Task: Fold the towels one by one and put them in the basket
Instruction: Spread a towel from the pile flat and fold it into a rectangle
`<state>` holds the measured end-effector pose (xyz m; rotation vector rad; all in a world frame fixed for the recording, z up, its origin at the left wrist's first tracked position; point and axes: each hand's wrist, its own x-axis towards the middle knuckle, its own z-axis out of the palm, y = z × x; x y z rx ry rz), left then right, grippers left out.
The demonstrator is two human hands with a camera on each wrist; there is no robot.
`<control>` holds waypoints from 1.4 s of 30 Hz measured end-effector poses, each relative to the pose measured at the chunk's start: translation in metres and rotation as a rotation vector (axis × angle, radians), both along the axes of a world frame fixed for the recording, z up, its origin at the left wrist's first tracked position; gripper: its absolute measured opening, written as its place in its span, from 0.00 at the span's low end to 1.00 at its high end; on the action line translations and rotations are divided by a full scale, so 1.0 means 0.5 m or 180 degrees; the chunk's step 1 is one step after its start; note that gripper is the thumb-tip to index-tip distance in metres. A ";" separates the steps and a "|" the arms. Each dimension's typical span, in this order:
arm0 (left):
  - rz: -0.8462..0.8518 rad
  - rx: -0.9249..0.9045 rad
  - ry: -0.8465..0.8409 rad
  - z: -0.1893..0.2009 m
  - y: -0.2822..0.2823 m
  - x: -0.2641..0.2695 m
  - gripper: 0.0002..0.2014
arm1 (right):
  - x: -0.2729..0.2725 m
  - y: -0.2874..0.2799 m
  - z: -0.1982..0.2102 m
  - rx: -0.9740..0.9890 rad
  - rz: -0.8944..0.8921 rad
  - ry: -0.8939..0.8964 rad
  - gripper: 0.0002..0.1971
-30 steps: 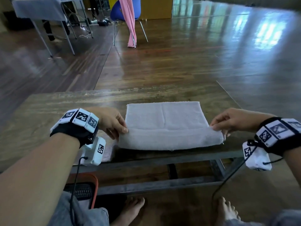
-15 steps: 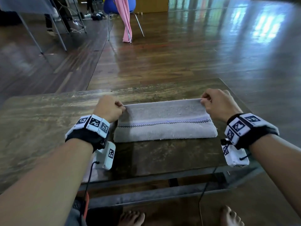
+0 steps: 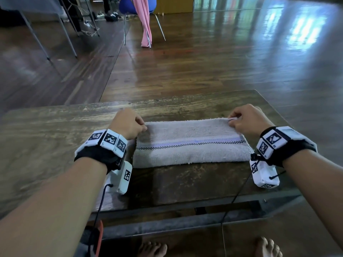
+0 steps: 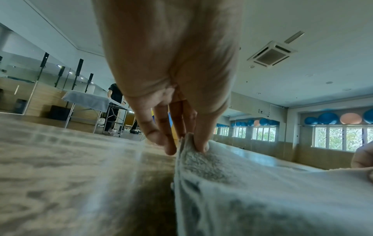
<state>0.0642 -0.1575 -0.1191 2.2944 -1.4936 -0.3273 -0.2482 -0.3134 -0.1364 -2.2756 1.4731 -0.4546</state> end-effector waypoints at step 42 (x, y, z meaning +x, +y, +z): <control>0.1196 -0.0052 0.1178 0.019 0.022 -0.039 0.10 | 0.000 0.092 0.064 -0.0380 -0.0878 0.0808 0.12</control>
